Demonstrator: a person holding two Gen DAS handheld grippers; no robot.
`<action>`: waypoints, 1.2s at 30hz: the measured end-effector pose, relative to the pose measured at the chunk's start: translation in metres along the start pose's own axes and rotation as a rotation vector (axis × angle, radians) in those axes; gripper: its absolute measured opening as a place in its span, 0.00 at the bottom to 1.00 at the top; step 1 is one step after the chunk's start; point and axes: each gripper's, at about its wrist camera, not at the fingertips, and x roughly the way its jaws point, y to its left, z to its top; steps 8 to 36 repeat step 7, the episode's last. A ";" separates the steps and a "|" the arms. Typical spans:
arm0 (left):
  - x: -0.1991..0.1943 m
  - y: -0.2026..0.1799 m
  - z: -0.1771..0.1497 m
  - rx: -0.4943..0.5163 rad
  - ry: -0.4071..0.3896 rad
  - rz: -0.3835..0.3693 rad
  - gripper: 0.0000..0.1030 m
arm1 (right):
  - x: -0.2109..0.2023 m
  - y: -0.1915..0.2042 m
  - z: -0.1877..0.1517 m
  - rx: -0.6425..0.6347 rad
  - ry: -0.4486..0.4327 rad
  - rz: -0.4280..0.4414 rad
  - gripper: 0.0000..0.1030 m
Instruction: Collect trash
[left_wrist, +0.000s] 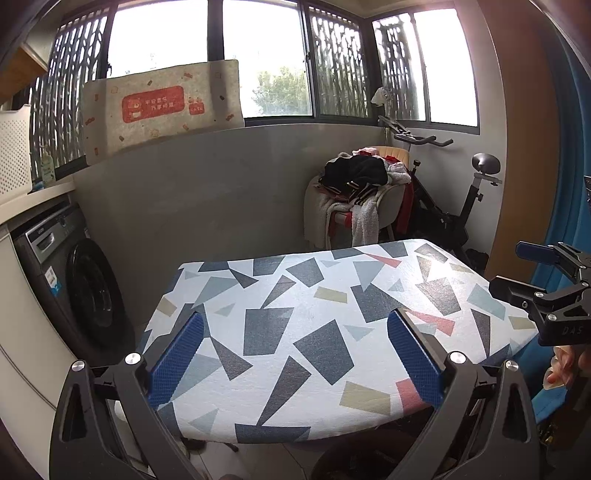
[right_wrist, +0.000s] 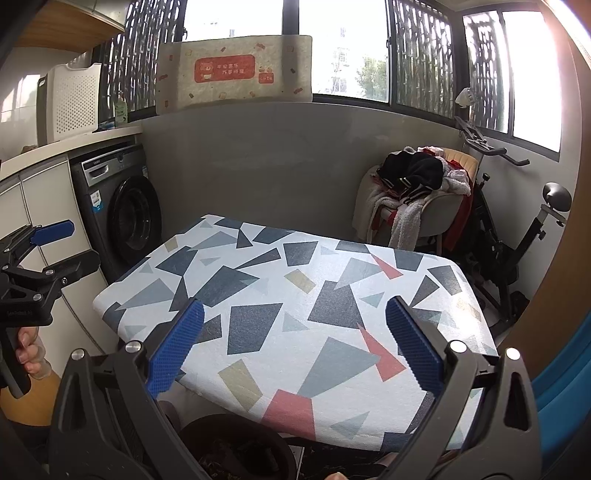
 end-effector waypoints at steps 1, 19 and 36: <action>0.000 0.000 0.000 0.000 0.002 0.000 0.94 | 0.000 0.000 -0.001 0.000 0.001 -0.001 0.94; 0.002 -0.002 -0.002 0.001 0.015 -0.003 0.94 | 0.004 0.002 -0.004 0.001 0.010 0.000 0.94; 0.002 -0.002 -0.002 0.001 0.015 -0.003 0.94 | 0.004 0.002 -0.004 0.001 0.010 0.000 0.94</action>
